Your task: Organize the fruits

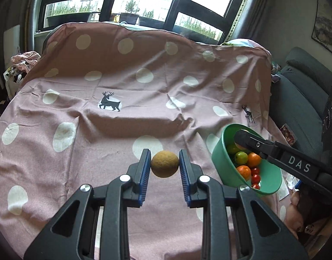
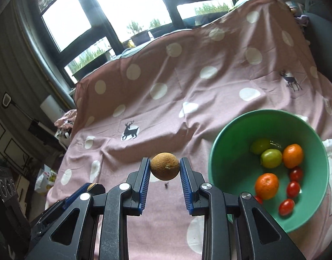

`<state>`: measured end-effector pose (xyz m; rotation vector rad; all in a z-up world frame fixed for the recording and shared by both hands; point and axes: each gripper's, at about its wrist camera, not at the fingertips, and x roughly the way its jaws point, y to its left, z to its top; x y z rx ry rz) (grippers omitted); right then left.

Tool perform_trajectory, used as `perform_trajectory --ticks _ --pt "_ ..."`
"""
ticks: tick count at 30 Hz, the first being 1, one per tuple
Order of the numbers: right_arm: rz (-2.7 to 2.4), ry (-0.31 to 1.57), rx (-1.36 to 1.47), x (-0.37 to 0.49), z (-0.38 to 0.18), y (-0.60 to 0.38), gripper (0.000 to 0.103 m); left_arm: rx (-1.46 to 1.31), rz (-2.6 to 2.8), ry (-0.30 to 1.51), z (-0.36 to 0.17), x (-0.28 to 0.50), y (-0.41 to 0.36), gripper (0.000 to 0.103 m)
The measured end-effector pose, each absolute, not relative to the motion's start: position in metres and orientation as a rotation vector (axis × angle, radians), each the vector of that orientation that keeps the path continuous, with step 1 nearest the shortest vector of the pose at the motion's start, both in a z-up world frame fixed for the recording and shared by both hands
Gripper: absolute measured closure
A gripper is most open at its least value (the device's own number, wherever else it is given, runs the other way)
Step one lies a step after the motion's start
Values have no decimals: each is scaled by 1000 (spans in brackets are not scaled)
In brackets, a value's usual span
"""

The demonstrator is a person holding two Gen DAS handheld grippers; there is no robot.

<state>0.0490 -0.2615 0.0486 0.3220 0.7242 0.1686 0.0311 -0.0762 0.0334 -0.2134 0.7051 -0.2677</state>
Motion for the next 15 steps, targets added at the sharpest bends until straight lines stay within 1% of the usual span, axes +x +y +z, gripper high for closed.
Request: perform_trajectory --ticks 7,10,15 --pt "76 673 382 39 48 -299 74 -146 -325 671 46 24 -114 77" --pt "53 686 413 39 43 -315 74 -91 -353 669 47 27 -136 77" --pt "-7 693 442 40 38 -343 74 -88 -400 682 47 40 -170 77"
